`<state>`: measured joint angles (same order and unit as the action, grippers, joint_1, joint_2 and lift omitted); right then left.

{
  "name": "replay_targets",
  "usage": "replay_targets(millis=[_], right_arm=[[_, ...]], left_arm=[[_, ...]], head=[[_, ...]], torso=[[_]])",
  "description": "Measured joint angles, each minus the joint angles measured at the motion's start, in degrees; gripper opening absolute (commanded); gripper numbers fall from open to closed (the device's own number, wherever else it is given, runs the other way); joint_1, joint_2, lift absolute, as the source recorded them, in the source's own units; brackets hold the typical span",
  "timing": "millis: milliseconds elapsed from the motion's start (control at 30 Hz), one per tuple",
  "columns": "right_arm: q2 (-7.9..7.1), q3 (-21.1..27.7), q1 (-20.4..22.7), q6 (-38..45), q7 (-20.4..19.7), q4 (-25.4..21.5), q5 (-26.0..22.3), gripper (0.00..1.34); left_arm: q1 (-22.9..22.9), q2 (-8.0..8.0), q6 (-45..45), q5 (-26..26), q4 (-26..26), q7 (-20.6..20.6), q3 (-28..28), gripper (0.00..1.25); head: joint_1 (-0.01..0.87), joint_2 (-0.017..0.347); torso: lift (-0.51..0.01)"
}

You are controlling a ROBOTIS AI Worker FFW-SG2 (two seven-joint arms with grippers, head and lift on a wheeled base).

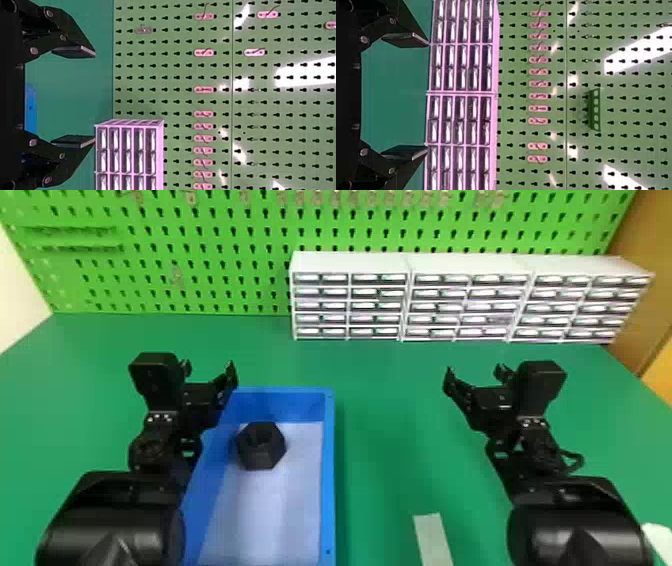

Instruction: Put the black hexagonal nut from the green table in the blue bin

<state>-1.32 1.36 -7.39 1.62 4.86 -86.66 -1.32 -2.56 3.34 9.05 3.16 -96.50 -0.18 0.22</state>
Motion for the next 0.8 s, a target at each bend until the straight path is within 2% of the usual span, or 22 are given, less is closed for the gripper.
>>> replay_targets(millis=[800], right_arm=[[0.09, 0.6, 0.1, 0.2, 0.0, -0.3, -0.1, 1.0]], left_arm=[[-0.3, 0.0, 0.0, 0.4, 0.0, 0.6, -0.2, 0.76]], head=[[0.686, 0.051]], torso=[[-0.096]])
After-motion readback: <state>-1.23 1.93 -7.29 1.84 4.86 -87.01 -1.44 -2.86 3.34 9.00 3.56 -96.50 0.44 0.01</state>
